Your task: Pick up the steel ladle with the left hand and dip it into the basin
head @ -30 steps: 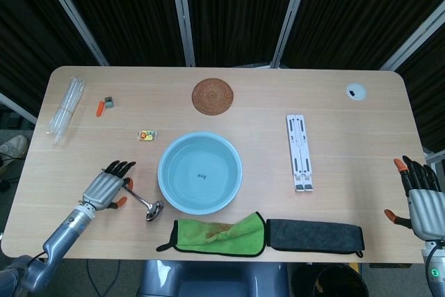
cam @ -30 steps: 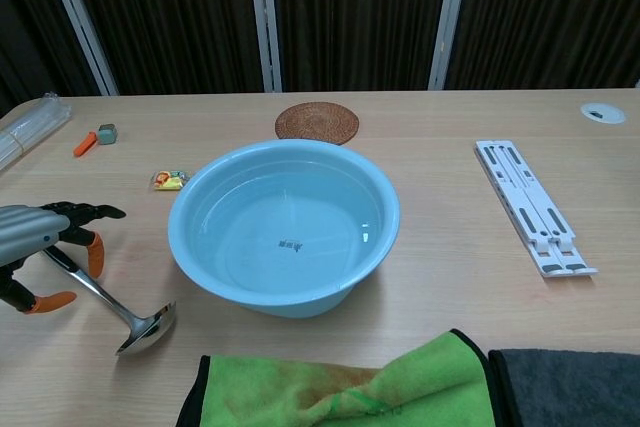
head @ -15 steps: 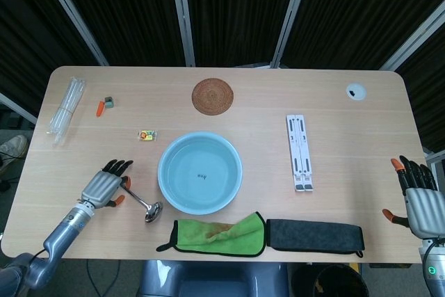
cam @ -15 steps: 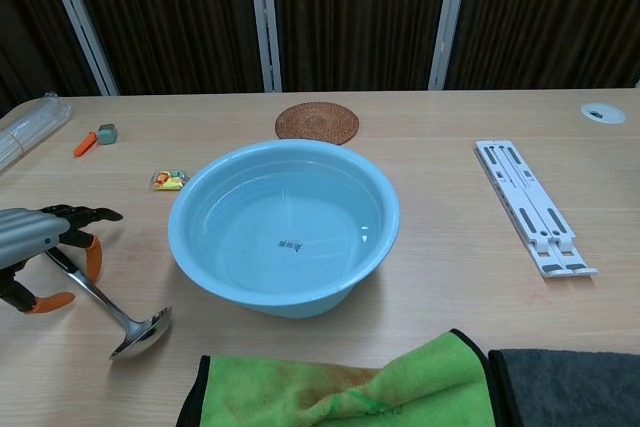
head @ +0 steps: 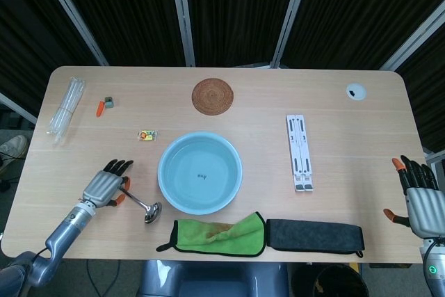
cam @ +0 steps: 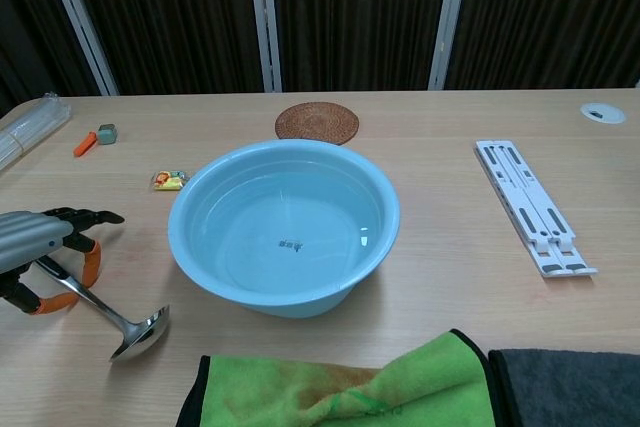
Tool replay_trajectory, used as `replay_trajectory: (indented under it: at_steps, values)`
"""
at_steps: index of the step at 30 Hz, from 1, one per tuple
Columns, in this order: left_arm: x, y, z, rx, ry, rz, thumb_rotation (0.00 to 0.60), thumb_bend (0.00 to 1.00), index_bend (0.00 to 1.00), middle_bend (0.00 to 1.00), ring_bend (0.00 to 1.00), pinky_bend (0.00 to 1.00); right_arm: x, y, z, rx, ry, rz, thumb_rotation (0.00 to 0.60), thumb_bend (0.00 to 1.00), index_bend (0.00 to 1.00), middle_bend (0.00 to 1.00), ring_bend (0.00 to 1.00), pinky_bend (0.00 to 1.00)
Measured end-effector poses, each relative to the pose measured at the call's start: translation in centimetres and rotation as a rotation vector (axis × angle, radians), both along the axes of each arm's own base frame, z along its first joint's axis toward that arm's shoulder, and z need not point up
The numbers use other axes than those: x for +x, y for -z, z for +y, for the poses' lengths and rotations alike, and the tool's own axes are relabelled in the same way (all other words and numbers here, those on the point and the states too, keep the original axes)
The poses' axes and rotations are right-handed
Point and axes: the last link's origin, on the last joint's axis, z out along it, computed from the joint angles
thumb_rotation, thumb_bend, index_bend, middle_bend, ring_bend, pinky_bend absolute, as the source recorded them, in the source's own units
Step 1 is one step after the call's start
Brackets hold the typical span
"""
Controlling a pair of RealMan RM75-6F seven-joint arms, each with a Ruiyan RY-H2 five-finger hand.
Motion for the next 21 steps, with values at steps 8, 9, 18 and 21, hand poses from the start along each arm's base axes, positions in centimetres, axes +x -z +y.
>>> replay_trajectory:
  at_steps: [8, 9, 18, 21]
  values:
    - [-0.2, -0.1, -0.1, 0.006, 0.0, 0.004, 0.6, 0.41, 0.54, 0.0, 0.0, 0.0, 0.0, -0.1, 0.0, -0.006, -0.001, -0.001, 0.6, 0.0, 0.0, 0.0, 0.0, 0.0]
    - [-0.3, -0.2, -0.2, 0.007, 0.0, 0.003, 0.6, 0.41, 0.55, 0.0, 0.0, 0.0, 0.0, -0.1, 0.0, -0.006, -0.002, -0.001, 0.6, 0.0, 0.0, 0.0, 0.0, 0.0]
    - [0.2, -1.5, -1.4, 0.025, 0.027, -0.038, 0.6, 0.41, 0.55, 0.0, 0.0, 0.0, 0.2, 0.1, 0.1, -0.003, -0.009, 0.0, 0.6, 0.0, 0.0, 0.0, 0.0, 0.0]
    - [0.4, -2.3, -2.1, 0.038, 0.048, -0.054, 0.6, 0.41, 0.55, 0.0, 0.0, 0.0, 0.3, 0.1, 0.2, -0.002, -0.014, 0.001, 0.6, 0.0, 0.0, 0.0, 0.0, 0.0]
